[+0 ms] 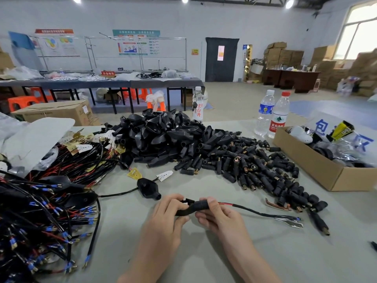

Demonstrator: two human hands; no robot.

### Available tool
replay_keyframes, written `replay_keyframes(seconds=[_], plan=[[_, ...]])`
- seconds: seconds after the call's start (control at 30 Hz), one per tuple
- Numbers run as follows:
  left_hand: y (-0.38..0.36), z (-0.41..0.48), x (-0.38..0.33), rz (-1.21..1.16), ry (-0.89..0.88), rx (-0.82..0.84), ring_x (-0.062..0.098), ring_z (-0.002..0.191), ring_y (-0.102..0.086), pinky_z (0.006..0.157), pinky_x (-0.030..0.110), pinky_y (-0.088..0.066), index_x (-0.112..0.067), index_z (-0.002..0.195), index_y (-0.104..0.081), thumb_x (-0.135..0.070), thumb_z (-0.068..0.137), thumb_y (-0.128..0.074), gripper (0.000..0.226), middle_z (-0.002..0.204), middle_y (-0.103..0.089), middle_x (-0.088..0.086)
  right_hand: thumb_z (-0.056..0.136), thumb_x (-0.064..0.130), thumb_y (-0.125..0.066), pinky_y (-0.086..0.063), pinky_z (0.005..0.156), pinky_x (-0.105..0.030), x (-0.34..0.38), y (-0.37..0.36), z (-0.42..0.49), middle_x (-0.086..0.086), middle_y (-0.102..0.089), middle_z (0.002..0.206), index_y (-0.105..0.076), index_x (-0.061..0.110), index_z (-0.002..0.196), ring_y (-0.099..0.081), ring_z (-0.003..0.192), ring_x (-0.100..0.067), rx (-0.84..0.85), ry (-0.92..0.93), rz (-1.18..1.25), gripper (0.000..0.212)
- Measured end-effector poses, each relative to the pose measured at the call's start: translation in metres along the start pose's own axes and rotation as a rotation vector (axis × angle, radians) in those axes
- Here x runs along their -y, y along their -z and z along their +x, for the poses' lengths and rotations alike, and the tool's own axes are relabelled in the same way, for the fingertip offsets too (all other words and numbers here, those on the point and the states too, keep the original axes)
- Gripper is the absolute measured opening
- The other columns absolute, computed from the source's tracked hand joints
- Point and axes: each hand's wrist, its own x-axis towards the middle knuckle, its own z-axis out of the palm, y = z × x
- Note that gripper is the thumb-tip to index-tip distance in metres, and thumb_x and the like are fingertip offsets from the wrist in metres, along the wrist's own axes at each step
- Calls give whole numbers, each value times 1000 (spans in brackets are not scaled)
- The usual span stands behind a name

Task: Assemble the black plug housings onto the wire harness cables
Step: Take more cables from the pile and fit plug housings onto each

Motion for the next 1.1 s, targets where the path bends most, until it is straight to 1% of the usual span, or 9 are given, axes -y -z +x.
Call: replay_keyframes(seconds=[0.1,0.17,0.27,0.33,0.4,0.6,0.83,0.97,1.1], plan=[[4,1,6,-14,62,-14,5,109,-55,88,37,-51,-27,101,-59,-12,86,-70,25,120,-51,-27,82,32,-65,-57,66,-20,1,1,1,-13,-76,91,-79,6,88,-72,77,-17,-59,22,69,30],[7,0,9,-28,118,-21,4,110,-53,92,36,-48,-31,102,-55,-14,86,-71,29,118,-52,-27,81,26,-69,-57,64,-19,2,2,1,-10,-74,83,-80,7,83,-70,72,-14,-81,37,99,22],[8,0,4,-22,107,-2,1,105,-53,90,30,-46,-40,111,-49,-44,86,-62,28,112,-52,-26,88,15,-70,-56,63,-19,0,-1,-1,-10,-72,76,-79,5,83,-69,69,-13,-82,52,36,14],[4,1,2,31,100,77,-1,108,-50,92,29,-43,-44,120,-51,-63,86,-48,39,114,-51,-27,90,7,-68,-57,63,-21,-1,-5,-3,-13,-73,76,-77,6,88,-70,69,-15,-65,54,-10,10],[0,2,3,115,91,110,1,109,-50,93,30,-42,-43,121,-56,-72,85,-37,50,114,-52,-26,90,4,-67,-57,62,-22,-2,-7,-4,-15,-75,79,-75,4,91,-72,71,-17,-55,49,-36,9],[-1,4,4,124,152,102,1,100,-51,89,31,-41,-43,104,-61,-69,85,-34,42,100,-53,-29,92,3,-64,-56,59,-20,-2,-9,-5,-14,-76,79,-71,2,92,-74,71,-17,-95,65,-101,7],[3,2,-1,159,178,148,2,100,-50,89,30,-39,-44,104,-60,-71,83,-27,48,97,-52,-27,93,-2,-61,-56,56,-20,1,-16,-11,-13,-74,70,-70,2,86,-72,63,-16,-143,76,-126,11],[19,-1,-2,226,172,180,-2,103,-47,91,27,-37,-47,107,-57,-74,84,-21,50,101,-50,-29,92,1,-64,-57,60,-22,6,-21,-20,-15,-75,74,-72,2,88,-72,67,-17,-84,73,-127,9],[68,2,6,312,113,152,3,98,-53,87,31,-41,-41,105,-65,-69,87,-30,48,100,-56,-25,93,8,-64,-57,62,-22,6,-52,-33,-11,-77,83,-76,8,89,-73,74,-14,30,74,-143,12]])
